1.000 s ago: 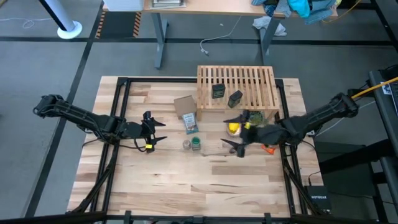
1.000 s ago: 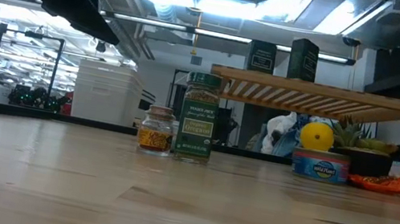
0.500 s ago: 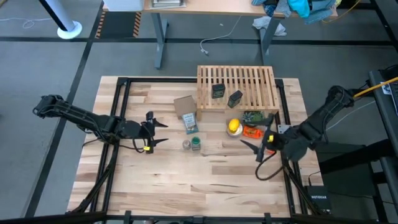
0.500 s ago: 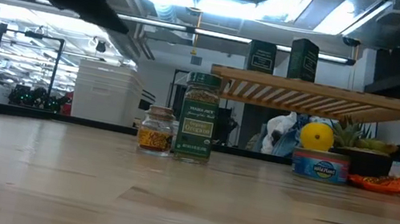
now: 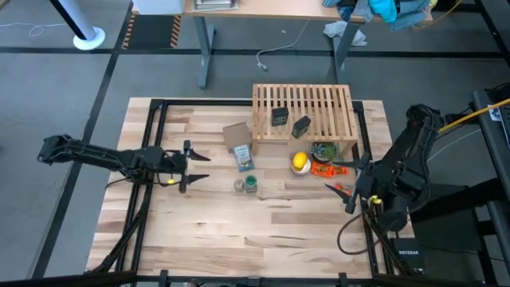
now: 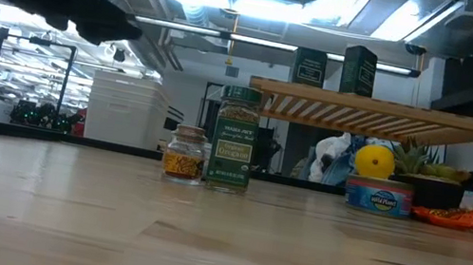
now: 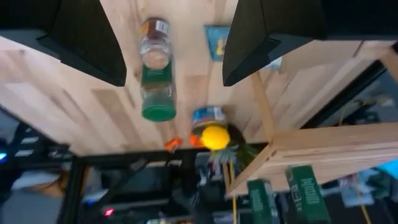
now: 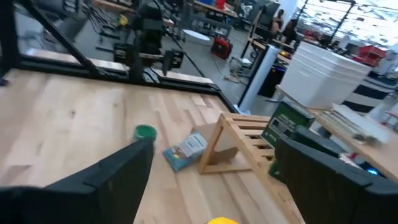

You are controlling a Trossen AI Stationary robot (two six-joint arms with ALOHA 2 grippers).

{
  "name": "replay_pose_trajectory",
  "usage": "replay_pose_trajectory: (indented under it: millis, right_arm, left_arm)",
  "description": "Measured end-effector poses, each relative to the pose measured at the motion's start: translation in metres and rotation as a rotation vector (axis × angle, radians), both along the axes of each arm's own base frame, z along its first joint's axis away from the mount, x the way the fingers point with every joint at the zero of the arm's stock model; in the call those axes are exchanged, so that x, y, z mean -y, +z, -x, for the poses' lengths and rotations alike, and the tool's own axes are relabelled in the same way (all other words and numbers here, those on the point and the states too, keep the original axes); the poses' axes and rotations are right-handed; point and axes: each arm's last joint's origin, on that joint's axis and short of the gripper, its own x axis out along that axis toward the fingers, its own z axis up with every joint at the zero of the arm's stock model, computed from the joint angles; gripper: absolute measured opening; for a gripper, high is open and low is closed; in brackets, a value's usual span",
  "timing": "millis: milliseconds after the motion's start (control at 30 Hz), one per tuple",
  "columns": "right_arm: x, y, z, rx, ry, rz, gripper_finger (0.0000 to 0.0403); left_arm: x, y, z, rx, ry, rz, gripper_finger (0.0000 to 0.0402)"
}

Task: Shelf spices
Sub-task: Remove the right black seasoning can from the shelf

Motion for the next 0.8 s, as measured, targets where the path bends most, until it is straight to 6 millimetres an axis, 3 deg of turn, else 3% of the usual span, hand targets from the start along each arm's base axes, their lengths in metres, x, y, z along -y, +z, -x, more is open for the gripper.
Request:
replay_pose_trajectory:
  millis: [367,800]
  right_arm:
    - [0.014,-0.066,0.009,0.068,-0.069,0.005,0.0342]
    - [0.046,-0.097,0.025,0.188,-0.116,-0.04,0.0342]
  left_arm:
    - [-0.006,-0.014,0.013,0.079,-0.067,0.007,0.026]
    - [-0.008,-0.014,0.013,0.082,-0.087,-0.051,0.026]
